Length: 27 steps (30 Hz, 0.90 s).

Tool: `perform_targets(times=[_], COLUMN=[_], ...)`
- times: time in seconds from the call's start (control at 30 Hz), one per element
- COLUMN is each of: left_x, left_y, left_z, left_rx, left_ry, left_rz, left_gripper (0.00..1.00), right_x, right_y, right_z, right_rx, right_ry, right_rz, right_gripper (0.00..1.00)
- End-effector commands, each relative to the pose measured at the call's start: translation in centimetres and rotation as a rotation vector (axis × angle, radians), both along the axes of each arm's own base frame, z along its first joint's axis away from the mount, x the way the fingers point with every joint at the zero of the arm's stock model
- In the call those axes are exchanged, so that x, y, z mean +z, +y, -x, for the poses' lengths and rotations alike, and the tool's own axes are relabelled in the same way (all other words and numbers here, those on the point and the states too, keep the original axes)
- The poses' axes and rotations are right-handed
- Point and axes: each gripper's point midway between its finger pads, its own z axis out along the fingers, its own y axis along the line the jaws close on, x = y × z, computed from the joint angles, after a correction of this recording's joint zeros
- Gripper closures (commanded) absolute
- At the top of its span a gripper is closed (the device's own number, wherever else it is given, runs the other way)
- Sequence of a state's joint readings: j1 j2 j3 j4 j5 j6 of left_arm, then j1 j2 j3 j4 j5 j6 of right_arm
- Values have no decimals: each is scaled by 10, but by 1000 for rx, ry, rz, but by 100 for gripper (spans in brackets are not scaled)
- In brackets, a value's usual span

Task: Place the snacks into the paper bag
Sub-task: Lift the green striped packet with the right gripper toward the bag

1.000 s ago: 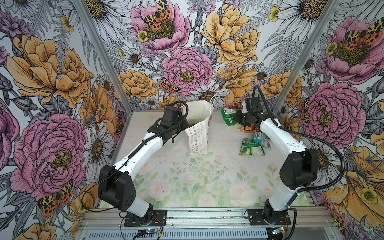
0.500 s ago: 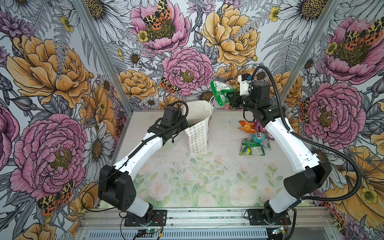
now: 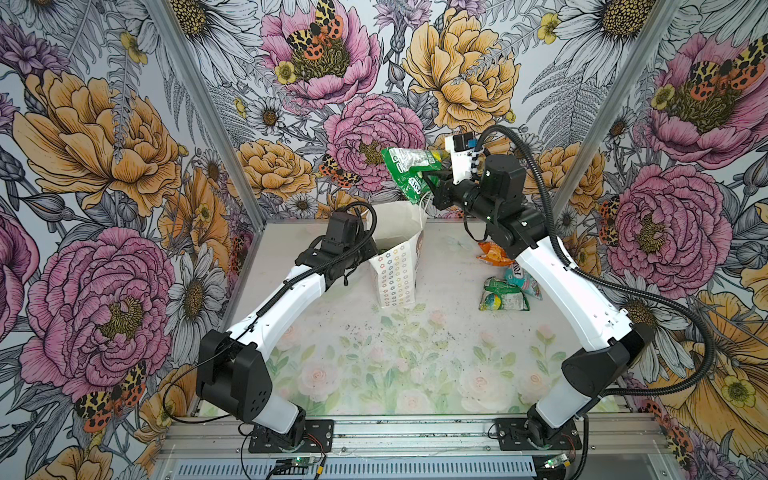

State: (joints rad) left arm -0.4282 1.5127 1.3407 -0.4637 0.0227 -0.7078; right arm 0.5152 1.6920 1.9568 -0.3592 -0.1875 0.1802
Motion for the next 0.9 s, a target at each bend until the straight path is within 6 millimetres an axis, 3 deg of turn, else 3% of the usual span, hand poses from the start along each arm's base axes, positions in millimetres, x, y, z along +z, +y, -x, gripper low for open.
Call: perform_targets(times=[0.0,0.33,0.53,0.87], left_x=[19,18,19,17], left_y=[-2,0,1,1], left_z=[2,1,2,3], left_rx=[-11,-9,-8,-6], left_ry=[-60,-60,-62,-60], left_rz=[20,19,21,24], left_gripper=[100,100,100,100], right_x=[-5,-41,-56,-98], right_y=[10,19,20,28], right_z=[-15,-42,-46,-46], right_rx=[-45,-112,-117,-150], right_ry=[-68,-54,-50,-95], right_rz=[108,280,350,664], right_gripper=[100,100,100,100])
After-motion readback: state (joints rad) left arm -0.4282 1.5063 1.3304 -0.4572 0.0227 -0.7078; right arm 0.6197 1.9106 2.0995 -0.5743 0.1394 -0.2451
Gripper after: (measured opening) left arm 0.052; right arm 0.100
